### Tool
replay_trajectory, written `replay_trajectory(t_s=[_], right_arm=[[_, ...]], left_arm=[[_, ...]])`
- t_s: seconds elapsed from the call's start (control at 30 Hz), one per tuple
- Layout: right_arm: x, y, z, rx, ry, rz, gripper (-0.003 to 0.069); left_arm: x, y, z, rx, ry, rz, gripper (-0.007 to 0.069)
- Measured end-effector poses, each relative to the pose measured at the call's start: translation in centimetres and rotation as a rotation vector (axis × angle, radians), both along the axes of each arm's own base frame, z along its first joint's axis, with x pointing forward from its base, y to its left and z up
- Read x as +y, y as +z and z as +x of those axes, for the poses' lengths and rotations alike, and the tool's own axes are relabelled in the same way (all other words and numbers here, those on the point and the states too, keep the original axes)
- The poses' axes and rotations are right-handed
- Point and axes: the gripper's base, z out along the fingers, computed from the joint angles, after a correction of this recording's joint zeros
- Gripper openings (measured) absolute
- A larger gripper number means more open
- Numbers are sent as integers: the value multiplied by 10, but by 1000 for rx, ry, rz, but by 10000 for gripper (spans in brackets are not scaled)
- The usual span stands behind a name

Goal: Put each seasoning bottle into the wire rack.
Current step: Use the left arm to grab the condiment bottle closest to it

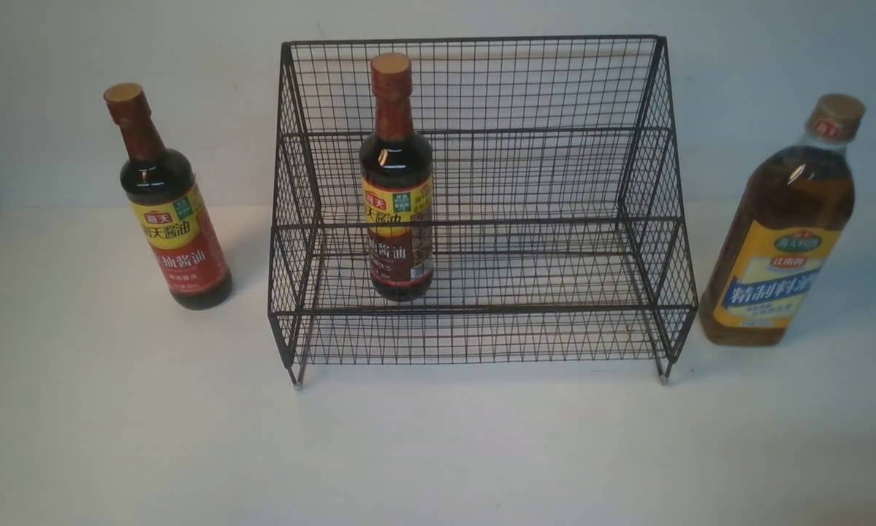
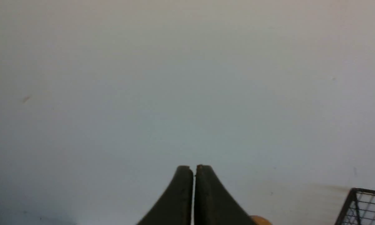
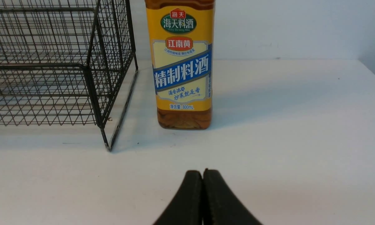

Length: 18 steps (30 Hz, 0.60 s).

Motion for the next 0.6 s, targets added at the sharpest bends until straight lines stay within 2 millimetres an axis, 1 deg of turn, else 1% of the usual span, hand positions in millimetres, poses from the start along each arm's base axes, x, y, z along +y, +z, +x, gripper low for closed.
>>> replay_trajectory(t_s=[0.03, 0.07, 0.1, 0.17, 0.2, 0.23, 0.27, 0.4, 0.43, 0.6], right_arm=[[0, 0, 0, 0, 0, 0, -15], [0, 0, 0, 0, 0, 0, -15], [0, 0, 0, 0, 0, 0, -15], [0, 0, 0, 0, 0, 0, -15], [0, 0, 0, 0, 0, 0, -15], [0, 0, 0, 0, 0, 0, -15], [0, 0, 0, 0, 0, 0, -15], [0, 0, 0, 0, 0, 0, -15], [0, 0, 0, 0, 0, 0, -15], [0, 0, 0, 0, 0, 0, -15]], left_arm=[[3, -22, -1, -11, 46, -61, -5], [3, -23, -1, -10, 46, -63, -5], [3, -39, 0, 4, 62, -109, -5], [-2, -55, 2, 38, 54, -146, -5], [-8, -61, 5, 58, 28, -137, -5], [-9, -62, 5, 59, 25, -138, -5], [-18, -65, 9, 68, -18, -92, -5], [-31, -65, 16, 35, -78, 13, -5], [-34, -64, 19, 14, -98, 64, -5], [-38, -71, 29, 2, -141, 187, 15]])
